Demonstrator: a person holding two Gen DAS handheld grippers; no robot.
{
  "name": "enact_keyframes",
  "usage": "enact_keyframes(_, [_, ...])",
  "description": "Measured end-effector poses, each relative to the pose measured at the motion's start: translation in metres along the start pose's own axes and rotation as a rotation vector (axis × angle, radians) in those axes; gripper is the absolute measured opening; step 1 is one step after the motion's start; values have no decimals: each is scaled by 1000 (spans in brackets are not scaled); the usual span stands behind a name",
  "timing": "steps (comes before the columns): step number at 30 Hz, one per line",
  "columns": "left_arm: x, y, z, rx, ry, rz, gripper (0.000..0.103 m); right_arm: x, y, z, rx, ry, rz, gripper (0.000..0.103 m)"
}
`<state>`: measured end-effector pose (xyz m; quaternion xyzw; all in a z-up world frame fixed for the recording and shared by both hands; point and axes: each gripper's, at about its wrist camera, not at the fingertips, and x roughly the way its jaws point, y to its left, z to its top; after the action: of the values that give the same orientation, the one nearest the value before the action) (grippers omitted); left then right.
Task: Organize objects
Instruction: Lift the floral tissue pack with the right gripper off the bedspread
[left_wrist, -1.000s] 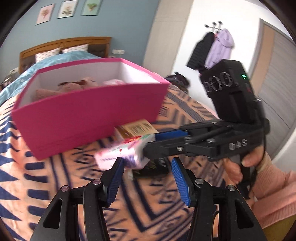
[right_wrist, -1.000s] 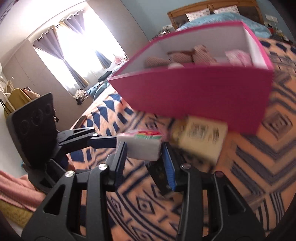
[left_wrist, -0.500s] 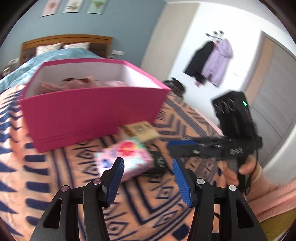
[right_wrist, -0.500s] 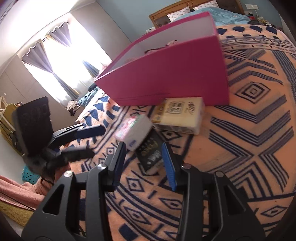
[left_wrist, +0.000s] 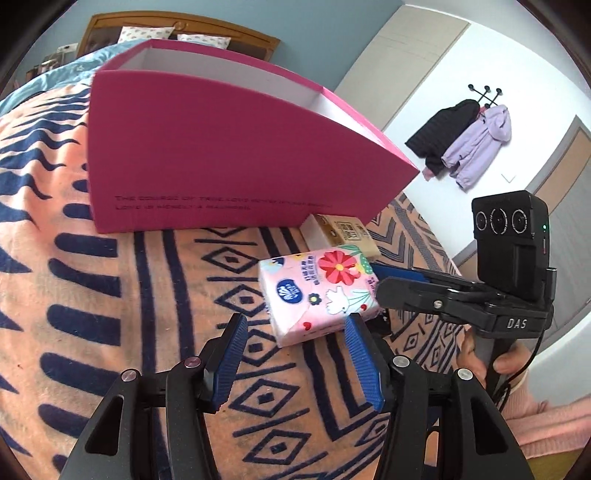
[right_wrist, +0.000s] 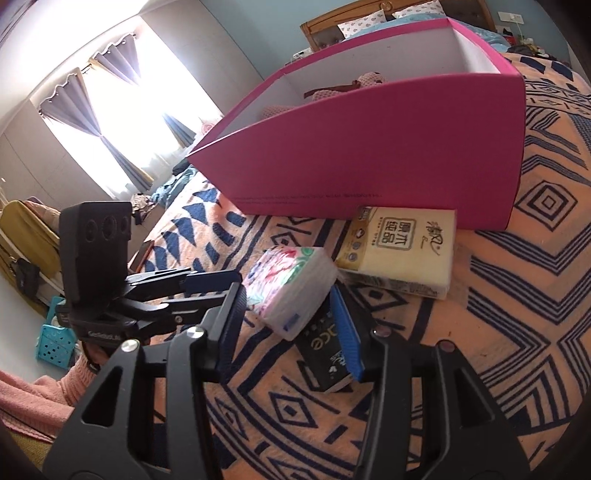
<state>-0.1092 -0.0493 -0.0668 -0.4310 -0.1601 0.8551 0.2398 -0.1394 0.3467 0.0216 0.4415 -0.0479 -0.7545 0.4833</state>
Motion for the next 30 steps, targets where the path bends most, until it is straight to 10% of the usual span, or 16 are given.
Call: enact_keyframes(30, [17, -54, -1, 146, 33, -21, 53, -23, -26, -21, 61, -3, -36, 41])
